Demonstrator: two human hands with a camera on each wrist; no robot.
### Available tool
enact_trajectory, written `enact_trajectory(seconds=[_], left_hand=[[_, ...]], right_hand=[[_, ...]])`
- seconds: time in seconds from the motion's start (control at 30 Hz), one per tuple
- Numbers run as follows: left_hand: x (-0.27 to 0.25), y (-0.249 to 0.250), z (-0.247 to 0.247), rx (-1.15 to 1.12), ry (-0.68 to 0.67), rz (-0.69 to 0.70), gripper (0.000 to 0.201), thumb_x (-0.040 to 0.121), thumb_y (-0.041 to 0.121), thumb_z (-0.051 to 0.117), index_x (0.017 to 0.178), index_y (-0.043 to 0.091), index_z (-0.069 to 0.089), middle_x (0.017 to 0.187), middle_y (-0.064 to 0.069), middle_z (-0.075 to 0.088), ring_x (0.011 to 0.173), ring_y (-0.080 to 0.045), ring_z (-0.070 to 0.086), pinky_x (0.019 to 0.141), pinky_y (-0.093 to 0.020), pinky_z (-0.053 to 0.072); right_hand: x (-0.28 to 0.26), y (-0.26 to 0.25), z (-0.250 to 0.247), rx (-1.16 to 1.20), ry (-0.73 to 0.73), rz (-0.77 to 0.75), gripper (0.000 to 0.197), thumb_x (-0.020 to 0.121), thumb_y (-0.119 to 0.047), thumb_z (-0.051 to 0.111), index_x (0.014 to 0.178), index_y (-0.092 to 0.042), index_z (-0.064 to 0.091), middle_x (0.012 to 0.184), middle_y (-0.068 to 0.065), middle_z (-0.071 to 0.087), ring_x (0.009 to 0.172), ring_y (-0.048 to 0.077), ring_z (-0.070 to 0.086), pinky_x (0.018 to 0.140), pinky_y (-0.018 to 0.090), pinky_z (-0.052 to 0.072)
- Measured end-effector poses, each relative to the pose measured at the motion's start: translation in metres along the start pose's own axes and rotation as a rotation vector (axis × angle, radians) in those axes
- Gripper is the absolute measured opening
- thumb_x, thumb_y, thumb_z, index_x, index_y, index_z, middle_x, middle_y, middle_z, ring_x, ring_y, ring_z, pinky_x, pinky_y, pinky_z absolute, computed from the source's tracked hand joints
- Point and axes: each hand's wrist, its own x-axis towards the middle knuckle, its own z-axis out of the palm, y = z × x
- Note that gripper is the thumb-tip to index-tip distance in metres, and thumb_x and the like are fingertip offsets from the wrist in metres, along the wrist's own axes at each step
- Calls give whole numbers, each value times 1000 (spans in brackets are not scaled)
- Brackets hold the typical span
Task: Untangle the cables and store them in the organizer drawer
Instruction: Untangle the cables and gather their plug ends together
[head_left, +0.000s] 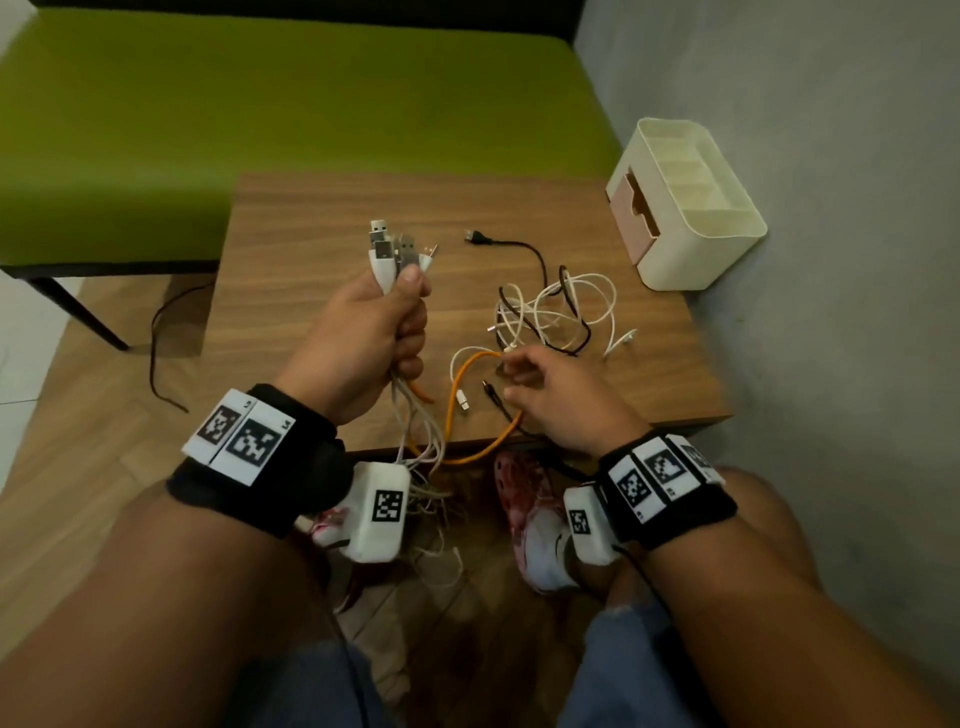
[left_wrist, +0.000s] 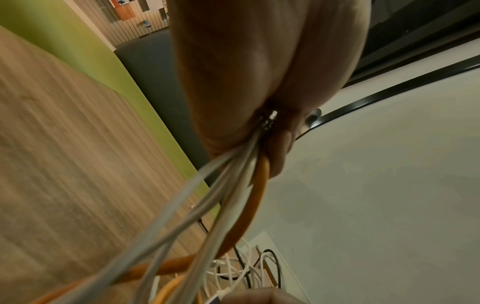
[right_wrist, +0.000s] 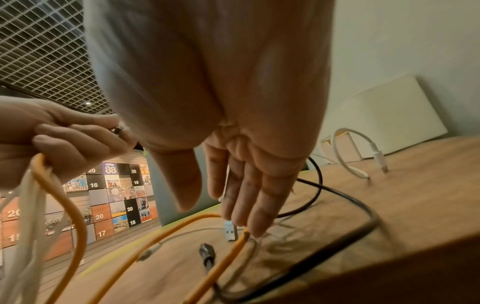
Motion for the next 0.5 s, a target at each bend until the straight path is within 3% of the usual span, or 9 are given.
enact_trajectory(seconds=[0.1, 0.2, 0.33, 0.43, 0.5], left_hand=[[10, -2, 1, -4, 7, -17, 21, 105, 29, 38, 91, 15, 46, 54, 8, 30, 43, -5, 24, 41, -19, 25], [20, -4, 1, -21, 14, -13, 22, 105, 30, 39, 90, 16, 46, 52, 10, 30, 42, -5, 22, 39, -18, 22], [36, -6, 6, -23, 5, -1, 24, 105, 34, 38, 87, 18, 44, 53, 10, 27, 42, -5, 20, 39, -18, 21], [51, -2, 12, -19, -6, 40, 29, 105, 37, 36, 81, 21, 41, 55, 8, 26, 44, -6, 18, 40, -18, 20], [63, 3, 16, -12, -7, 74, 32, 105, 38, 34, 78, 22, 39, 55, 9, 25, 45, -6, 18, 40, -18, 21]], right_hand=[[12, 6, 0, -17, 151, 6, 13, 90, -21, 68, 99, -23, 59, 95, -6, 64, 90, 10, 61, 80, 28, 51], [21, 10, -3, -15, 252, 23, 20, 87, -29, 72, 90, -26, 52, 82, -5, 59, 77, 10, 58, 66, 25, 47], [39, 11, 1, -95, 163, 3, 31, 83, -36, 74, 107, -23, 61, 85, -2, 59, 81, 16, 59, 73, 32, 49], [52, 6, -1, -207, 130, -67, 19, 87, -36, 70, 82, -19, 63, 82, -4, 59, 82, 18, 58, 69, 31, 45], [62, 2, -7, -153, 167, -62, 21, 88, -38, 68, 77, -23, 60, 77, -6, 60, 76, 13, 58, 64, 28, 42]])
